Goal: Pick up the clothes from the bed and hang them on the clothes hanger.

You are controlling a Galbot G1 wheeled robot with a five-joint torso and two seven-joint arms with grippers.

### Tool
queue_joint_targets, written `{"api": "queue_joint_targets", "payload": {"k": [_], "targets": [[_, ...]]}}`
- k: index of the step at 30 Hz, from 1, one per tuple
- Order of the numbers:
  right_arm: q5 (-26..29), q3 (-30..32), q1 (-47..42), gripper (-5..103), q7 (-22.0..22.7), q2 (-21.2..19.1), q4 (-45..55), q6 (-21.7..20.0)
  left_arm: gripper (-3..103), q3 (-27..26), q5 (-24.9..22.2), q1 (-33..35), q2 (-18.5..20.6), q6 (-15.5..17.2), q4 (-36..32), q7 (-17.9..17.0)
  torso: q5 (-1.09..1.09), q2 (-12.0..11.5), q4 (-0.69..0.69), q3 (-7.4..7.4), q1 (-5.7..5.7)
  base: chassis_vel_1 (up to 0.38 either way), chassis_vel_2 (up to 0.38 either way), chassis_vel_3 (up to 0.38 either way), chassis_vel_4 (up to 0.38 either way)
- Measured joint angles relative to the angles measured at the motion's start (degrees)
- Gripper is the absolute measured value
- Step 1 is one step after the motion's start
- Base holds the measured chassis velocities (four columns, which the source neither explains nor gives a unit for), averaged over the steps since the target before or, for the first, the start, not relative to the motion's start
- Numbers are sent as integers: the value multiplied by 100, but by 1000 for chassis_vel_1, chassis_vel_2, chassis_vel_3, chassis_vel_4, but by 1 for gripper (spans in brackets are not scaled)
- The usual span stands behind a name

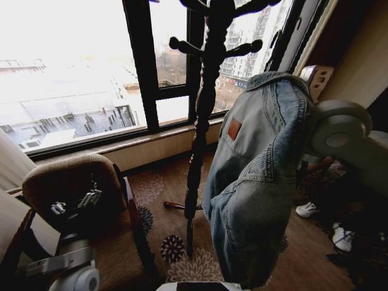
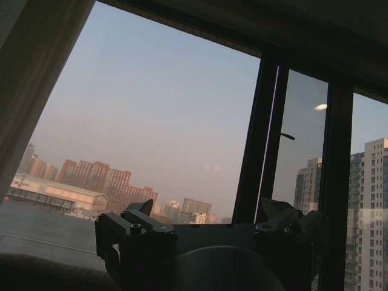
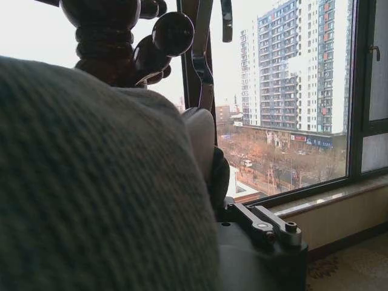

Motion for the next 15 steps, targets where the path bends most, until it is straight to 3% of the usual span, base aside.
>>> {"api": "queue_joint_targets", "payload": {"k": [15], "targets": [[-8,-313,293,21,0,229,-151,-12,100,1,-34,-90,-2,0,58,10,0,0,0,0,0,0,0,0,0]]}}
